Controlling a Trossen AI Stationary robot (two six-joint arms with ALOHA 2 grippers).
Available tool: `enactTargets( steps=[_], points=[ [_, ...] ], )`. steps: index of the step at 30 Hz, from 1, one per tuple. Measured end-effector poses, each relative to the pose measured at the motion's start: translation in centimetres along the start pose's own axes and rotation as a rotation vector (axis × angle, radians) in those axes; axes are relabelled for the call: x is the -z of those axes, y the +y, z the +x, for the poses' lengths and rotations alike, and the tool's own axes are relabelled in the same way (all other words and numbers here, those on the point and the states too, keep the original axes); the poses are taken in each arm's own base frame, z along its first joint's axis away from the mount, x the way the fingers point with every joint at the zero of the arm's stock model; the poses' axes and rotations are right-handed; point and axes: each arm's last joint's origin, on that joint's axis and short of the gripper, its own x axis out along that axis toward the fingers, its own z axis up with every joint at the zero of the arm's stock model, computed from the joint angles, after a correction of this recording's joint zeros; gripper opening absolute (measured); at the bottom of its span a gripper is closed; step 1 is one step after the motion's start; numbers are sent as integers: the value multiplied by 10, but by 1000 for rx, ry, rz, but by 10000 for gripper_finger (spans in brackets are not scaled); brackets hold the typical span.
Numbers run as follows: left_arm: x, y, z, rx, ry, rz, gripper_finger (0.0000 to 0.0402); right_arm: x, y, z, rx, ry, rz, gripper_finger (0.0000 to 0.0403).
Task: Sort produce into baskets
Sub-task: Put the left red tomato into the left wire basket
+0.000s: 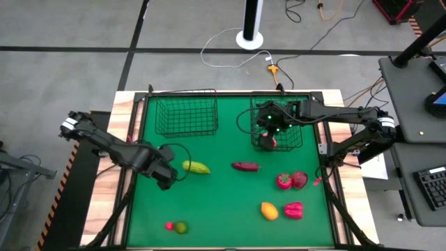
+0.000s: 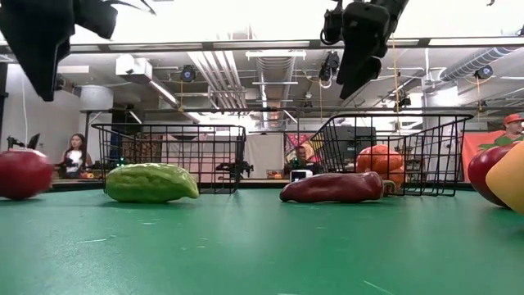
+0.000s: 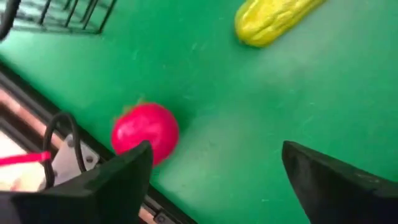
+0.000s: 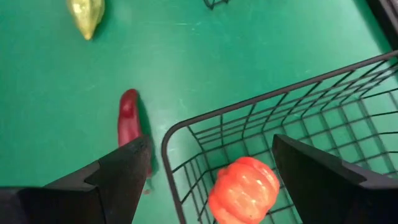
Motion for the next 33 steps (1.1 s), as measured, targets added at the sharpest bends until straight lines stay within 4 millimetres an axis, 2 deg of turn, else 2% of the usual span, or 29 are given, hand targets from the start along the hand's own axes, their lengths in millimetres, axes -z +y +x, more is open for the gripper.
enactTargets(
  steps=[3, 11, 15, 22, 33],
  points=[
    [1, 0, 3, -13, 7, -43, 354, 0, 0, 0, -6, 1, 0, 325],
    [2, -1, 7, -33, 23, -151, 357, 0, 0, 0, -6, 1, 2, 325],
    [11, -4, 10, -33, 57, -188, 355, 0, 0, 0, -6, 0, 2, 325],
    [31, -15, 11, 23, 56, -123, 354, -1, 0, 0, -8, -11, 5, 325],
    [43, -15, 57, -30, -1, -100, 354, -4, 1, 6, -11, -22, -14, 325]
  ],
)
